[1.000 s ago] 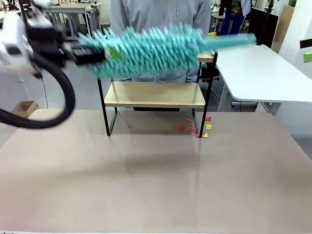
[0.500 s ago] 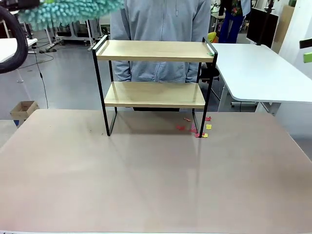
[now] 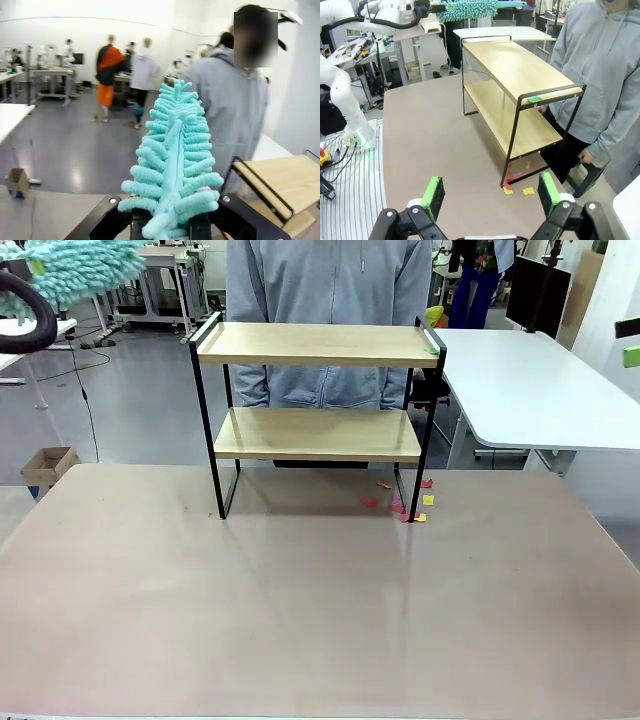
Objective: Clean the shelf.
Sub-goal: Hand the Duster back to the human.
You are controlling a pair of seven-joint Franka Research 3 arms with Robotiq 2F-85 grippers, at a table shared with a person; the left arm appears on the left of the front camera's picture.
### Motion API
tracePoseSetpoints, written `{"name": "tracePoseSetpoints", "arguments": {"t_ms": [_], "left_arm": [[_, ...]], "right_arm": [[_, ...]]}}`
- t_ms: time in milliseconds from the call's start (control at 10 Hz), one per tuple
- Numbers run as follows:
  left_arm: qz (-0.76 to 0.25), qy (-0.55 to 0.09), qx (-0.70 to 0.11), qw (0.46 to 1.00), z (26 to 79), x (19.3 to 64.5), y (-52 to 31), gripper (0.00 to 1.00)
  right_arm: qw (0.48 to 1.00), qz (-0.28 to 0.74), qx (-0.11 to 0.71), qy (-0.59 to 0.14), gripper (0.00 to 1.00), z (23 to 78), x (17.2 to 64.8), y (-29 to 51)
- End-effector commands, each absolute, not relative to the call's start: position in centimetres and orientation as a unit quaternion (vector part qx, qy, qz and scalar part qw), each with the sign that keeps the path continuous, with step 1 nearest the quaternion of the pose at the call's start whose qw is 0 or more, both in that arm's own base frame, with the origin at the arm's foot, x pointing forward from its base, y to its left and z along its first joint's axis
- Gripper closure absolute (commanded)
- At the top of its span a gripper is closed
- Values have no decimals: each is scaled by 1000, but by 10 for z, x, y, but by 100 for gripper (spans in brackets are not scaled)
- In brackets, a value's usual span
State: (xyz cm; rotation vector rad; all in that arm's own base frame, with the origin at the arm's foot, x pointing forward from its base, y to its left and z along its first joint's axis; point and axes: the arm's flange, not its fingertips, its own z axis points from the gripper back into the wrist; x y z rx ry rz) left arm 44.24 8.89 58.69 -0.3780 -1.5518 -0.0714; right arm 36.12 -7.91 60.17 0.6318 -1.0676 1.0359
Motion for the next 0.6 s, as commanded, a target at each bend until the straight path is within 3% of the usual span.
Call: {"name": "tracePoseSetpoints", "arguments": {"t_ms": [0, 500], "left_arm": [[-10, -718, -113, 687, 562, 450, 80, 81], [29, -696, -67, 715, 466, 443, 62, 81]], "right_arm": [[690, 458, 288, -480, 0, 605, 362, -78], [690, 458, 288, -480, 0, 605, 362, -78]]}}
